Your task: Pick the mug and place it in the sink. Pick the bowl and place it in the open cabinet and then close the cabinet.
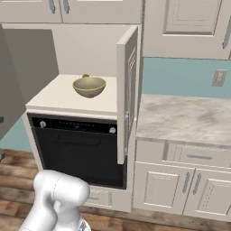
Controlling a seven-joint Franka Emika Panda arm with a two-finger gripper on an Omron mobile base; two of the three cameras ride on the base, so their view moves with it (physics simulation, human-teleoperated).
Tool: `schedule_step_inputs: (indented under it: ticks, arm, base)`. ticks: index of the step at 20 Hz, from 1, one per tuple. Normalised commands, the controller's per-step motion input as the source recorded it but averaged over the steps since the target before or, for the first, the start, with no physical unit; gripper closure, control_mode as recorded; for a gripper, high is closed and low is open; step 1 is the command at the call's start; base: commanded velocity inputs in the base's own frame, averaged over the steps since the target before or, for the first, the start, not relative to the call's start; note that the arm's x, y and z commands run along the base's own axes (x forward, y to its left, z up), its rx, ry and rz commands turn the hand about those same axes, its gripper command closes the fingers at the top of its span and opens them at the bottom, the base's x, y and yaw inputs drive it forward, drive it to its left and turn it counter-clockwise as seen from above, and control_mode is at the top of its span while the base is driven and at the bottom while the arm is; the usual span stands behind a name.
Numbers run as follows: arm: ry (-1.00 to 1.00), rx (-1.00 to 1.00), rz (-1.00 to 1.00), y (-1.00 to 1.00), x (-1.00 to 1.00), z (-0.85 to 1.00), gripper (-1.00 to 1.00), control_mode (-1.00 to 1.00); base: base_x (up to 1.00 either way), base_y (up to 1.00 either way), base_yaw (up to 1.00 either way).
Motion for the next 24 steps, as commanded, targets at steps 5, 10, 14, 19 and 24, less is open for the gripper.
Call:
schedule_step_inputs:
  ticks: [5, 10, 14, 19, 24]
  arm:
    - [0.00, 0.00, 0.00, 0.00, 0.00, 0.00, -1.00, 1.00]
    - [0.00, 0.00, 0.00, 0.00, 0.00, 0.00, -1.00, 1.00]
    - [0.00, 0.00, 0.00, 0.00, 0.00, 0.00, -1.00, 1.00]
    - [0.00, 0.00, 0.00, 0.00, 0.00, 0.00, -1.00, 1.00]
    - [-0.01, 0.00, 0.00, 0.01, 0.00, 0.02, -1.00, -1.00]
  base:
    - [0.27, 0.00, 0.00]
    - [0.44, 0.00, 0.00]
    - [0.02, 0.00, 0.00]
    - [0.00, 0.13, 0.00]
    - [0.00, 0.03, 0.00]
